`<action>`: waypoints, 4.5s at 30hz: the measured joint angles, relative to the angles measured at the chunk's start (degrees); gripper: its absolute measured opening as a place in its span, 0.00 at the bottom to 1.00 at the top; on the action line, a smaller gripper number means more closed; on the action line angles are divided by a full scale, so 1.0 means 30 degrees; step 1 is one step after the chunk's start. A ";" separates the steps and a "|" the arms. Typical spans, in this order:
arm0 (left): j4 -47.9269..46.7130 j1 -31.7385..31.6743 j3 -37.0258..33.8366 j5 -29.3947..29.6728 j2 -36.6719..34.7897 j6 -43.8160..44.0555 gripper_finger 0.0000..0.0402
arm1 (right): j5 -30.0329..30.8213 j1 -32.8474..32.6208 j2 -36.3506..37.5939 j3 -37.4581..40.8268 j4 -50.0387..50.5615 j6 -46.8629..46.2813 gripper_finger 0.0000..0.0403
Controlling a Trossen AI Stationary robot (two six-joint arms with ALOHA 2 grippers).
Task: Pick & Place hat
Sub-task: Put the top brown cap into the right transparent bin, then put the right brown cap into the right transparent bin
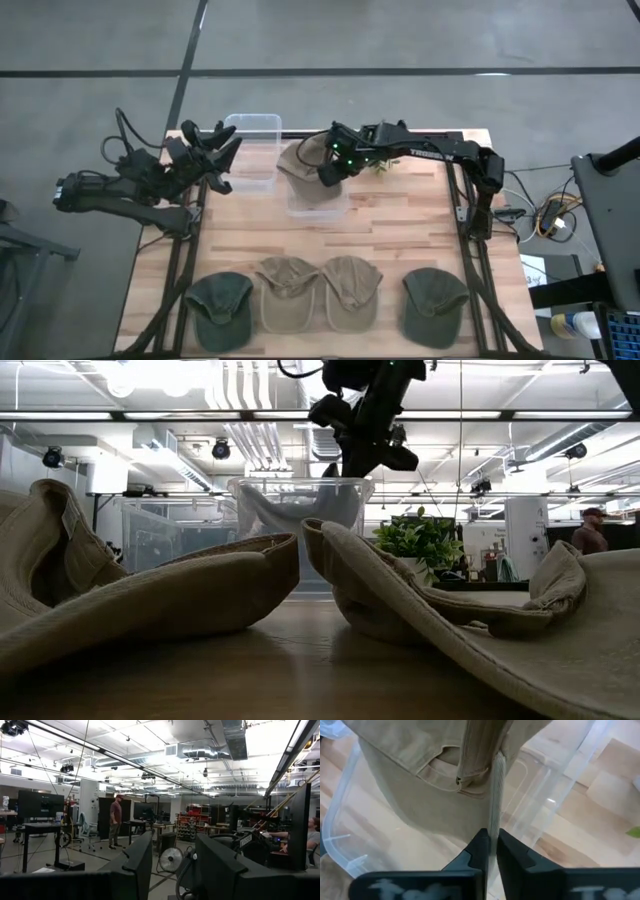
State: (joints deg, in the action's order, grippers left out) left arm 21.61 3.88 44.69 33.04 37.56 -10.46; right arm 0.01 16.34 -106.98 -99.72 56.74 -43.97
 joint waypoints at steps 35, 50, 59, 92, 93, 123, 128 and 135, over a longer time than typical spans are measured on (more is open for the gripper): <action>-0.2187 0.0007 0.0007 0.0003 0.0747 0.2255 0.36 | 0.0319 -0.3907 0.2930 -0.0044 0.0832 0.7057 0.43; -0.4656 0.0000 0.0007 -0.0023 0.0794 0.4686 0.36 | 0.1188 -1.0751 0.2989 0.0192 0.0946 0.9800 0.42; -0.4691 0.0007 0.0007 -0.0772 0.0809 0.5655 0.36 | 0.1075 -1.3779 0.2959 0.1593 0.1001 0.2655 0.42; -0.5391 0.0007 0.0000 -0.0718 0.0863 0.6499 0.36 | -0.0656 -1.6990 0.2959 1.2118 -0.8067 -1.4432 0.42; -0.5384 0.0007 0.0003 -0.0714 0.0877 0.6494 0.36 | -0.0653 -1.6990 0.2959 1.2381 -0.8485 -1.4533 0.42; -0.5370 0.0000 0.0000 -0.0714 0.1362 0.6705 0.36 | 0.1078 -1.6924 0.2959 1.4899 -1.3692 -1.2758 0.11; -0.5370 0.0000 0.0000 -0.0711 0.1362 0.6714 0.36 | 0.1286 -1.6925 0.2999 1.4921 -1.3680 -1.2505 0.04; -0.5370 0.0000 0.0000 -0.0714 0.1370 0.6717 0.36 | 0.1500 -1.6919 0.3209 1.4897 -1.3361 -1.2193 0.04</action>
State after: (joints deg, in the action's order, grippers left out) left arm 5.50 3.88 44.69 30.89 41.67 9.69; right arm 4.51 -34.42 -97.35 -55.03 16.65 -80.55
